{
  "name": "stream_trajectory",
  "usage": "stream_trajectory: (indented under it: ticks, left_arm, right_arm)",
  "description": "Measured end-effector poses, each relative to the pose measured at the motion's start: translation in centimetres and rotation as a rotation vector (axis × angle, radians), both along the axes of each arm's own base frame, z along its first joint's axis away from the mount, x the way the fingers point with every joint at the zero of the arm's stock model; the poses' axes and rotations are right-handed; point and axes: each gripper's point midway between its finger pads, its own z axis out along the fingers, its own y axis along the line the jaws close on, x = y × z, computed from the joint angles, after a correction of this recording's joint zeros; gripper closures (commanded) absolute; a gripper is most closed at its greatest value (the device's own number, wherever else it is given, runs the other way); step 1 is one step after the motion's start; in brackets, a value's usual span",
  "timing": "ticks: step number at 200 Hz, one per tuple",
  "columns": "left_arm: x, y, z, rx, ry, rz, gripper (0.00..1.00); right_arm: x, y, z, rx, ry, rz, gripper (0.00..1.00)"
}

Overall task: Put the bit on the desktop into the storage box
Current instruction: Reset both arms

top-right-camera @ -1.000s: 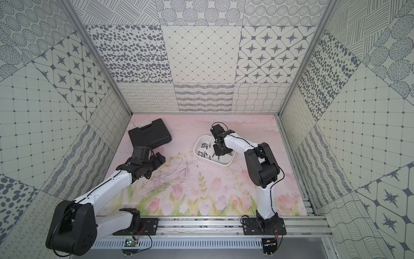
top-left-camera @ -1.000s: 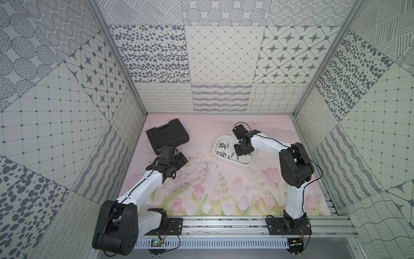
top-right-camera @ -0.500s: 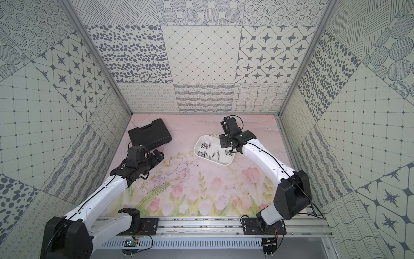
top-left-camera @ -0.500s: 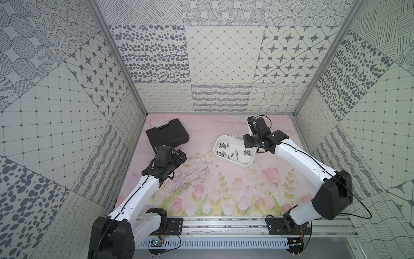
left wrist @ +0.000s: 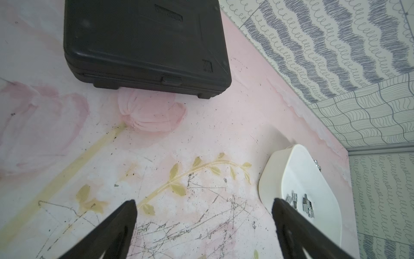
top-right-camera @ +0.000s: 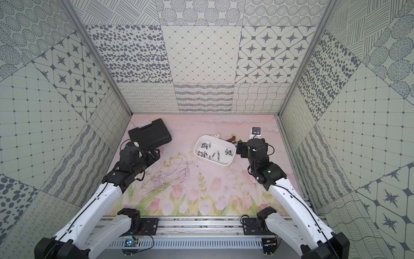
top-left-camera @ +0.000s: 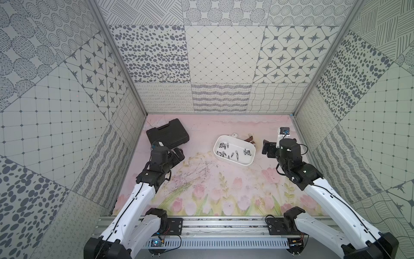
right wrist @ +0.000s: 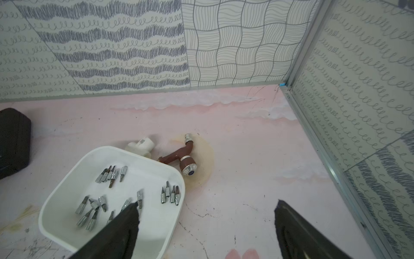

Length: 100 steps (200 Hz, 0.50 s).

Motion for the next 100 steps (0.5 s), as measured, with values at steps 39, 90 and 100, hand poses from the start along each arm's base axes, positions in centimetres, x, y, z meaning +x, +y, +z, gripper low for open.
stream_trajectory:
  ticks: [39,90,100]
  left_arm:
    - [-0.2,0.6,1.2,0.031,-0.044,0.017,0.01]
    - [-1.1,1.5,1.4,0.074,-0.077,0.043,0.01]
    - [-1.3,1.7,1.3,0.081,-0.08,0.048,0.01]
  right_arm:
    - [-1.5,-3.9,-2.0,-0.001,-0.072,-0.135,0.03]
    - [-3.2,-7.6,-6.1,-0.033,-0.113,-0.262,0.03]
    - [-3.4,-7.9,-7.2,-0.038,-0.117,-0.272,0.03]
